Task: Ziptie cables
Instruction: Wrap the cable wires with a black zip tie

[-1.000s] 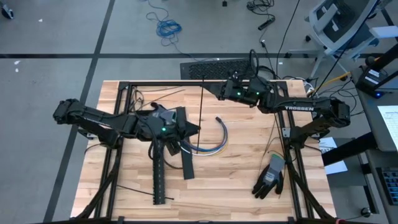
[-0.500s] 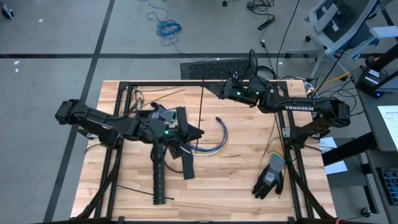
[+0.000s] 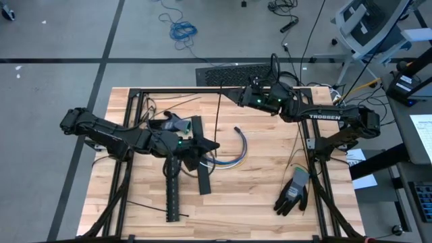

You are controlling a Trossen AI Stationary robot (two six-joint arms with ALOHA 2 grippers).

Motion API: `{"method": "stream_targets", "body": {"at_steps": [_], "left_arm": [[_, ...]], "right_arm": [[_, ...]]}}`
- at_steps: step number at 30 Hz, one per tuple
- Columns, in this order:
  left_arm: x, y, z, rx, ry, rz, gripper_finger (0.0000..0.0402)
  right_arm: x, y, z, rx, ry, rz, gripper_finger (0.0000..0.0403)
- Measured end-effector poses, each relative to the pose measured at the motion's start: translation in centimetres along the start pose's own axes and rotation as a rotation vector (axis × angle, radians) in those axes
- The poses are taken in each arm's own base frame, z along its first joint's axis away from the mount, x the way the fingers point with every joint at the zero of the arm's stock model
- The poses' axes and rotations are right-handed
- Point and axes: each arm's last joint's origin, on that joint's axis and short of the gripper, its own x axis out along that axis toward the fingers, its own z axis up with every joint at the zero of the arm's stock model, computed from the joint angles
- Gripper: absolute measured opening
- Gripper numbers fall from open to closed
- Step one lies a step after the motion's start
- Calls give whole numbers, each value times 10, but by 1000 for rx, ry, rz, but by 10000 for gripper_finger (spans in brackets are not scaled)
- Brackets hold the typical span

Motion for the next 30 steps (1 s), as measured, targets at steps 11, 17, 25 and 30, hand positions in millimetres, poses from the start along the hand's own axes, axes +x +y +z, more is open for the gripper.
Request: {"method": "stream_targets", "body": {"at_steps": [11, 17, 25, 30], "left_arm": [[6, 34, -40, -1427, -82, -78, 2], [7, 42, -45, -1733, -154, -242, 1], [2, 49, -42, -1785, -227, -235, 1], [2, 49, -42, -1786, -223, -230, 0]], "right_arm": [[-1, 4, -20, -926, 197, 177, 0], [-2, 3, -28, -1062, 246, 190, 0], [-2, 1, -25, -1100, 237, 178, 0], [-1, 1, -25, -1115, 234, 180, 0]]}}
